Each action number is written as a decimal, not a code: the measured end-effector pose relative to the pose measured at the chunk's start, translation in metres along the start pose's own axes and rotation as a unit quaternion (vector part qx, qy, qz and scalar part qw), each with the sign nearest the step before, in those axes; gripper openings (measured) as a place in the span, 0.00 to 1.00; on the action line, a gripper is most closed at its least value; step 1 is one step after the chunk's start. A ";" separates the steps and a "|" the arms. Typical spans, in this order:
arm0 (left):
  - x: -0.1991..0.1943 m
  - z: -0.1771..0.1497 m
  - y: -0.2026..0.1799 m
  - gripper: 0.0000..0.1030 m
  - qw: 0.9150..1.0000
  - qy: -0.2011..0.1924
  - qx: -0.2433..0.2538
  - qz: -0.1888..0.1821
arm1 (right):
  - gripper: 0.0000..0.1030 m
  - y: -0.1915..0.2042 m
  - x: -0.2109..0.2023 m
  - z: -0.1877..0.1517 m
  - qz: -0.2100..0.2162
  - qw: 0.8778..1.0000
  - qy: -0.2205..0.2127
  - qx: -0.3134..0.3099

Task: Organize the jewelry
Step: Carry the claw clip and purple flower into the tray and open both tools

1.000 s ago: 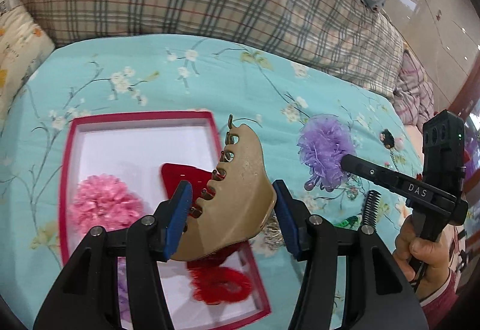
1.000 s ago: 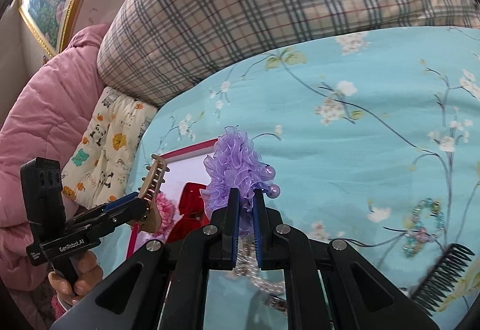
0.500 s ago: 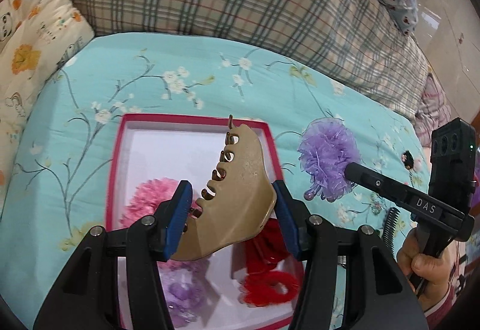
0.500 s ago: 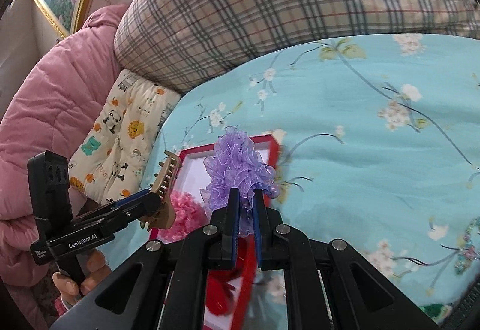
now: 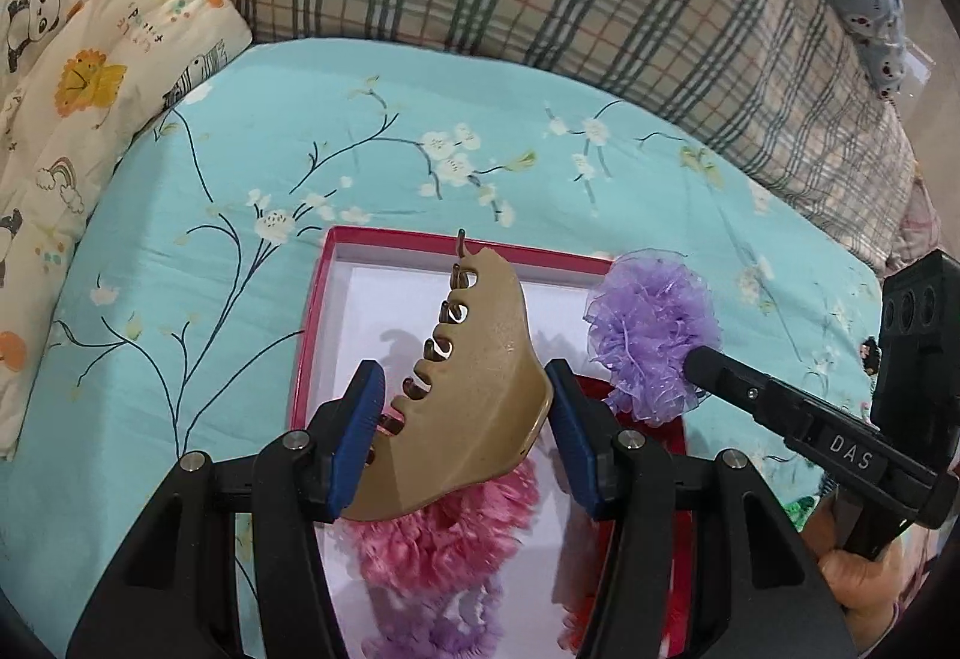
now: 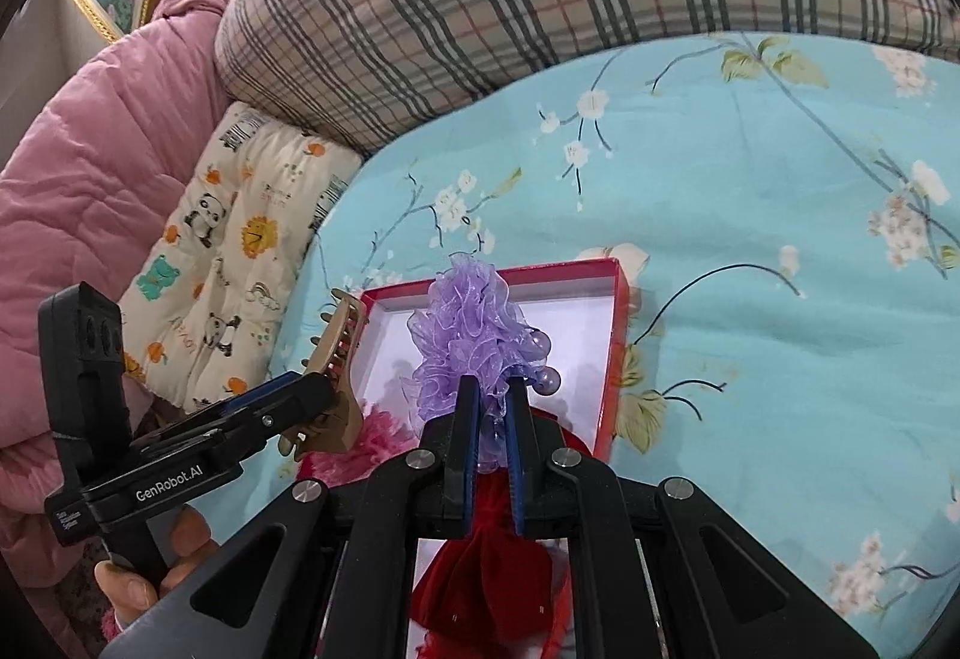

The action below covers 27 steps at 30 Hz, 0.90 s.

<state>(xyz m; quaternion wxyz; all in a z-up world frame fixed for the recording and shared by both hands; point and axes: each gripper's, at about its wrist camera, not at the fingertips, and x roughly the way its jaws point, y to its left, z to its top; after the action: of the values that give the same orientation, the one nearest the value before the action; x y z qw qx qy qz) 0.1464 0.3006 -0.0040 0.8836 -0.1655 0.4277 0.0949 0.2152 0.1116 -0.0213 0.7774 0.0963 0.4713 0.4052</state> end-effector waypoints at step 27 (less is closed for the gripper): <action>0.038 0.000 0.004 0.53 0.999 0.029 0.007 0.034 | 0.14 -0.002 0.051 -0.001 -0.053 0.997 0.040 -0.031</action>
<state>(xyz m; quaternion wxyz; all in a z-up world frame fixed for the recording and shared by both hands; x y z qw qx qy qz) 0.1684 0.3056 -0.0353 0.8684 -0.1479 0.4587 0.1170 0.2270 0.1470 -0.0564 0.7810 0.0311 0.4937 0.3813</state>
